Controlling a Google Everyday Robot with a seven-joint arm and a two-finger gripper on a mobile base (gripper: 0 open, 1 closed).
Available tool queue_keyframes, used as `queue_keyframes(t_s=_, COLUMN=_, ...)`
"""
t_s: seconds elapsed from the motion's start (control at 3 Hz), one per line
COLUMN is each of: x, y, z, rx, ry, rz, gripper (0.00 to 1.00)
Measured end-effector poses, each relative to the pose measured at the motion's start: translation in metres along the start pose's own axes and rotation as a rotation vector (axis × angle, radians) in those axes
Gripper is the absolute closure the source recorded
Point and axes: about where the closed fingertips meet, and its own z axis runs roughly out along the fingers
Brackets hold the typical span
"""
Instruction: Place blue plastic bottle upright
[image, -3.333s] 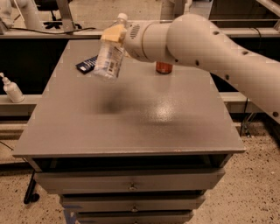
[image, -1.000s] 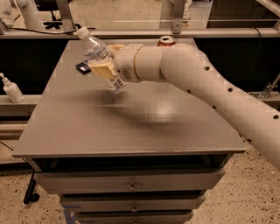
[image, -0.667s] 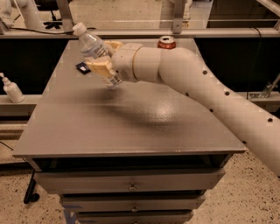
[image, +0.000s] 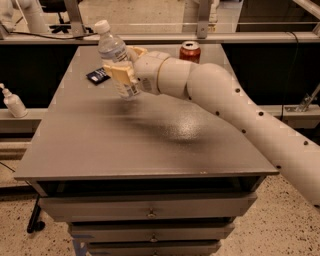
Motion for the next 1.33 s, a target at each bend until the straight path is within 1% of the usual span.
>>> queue_keyframes(t_s=0.33, x=-0.004, y=0.008, z=-0.005, rx=-0.023, ry=0.013, rz=0.045, gripper=1.00)
queue_keyframes(t_s=0.67, x=-0.009, y=0.015, z=-0.010, rx=-0.033, ry=0.034, rz=0.082, gripper=1.00)
queue_keyframes(t_s=1.0, x=-0.014, y=0.019, z=-0.014, rx=-0.032, ry=0.054, rz=0.110, gripper=1.00)
queue_keyframes(t_s=1.33, x=-0.018, y=0.021, z=-0.015, rx=-0.020, ry=0.074, rz=0.126, gripper=1.00)
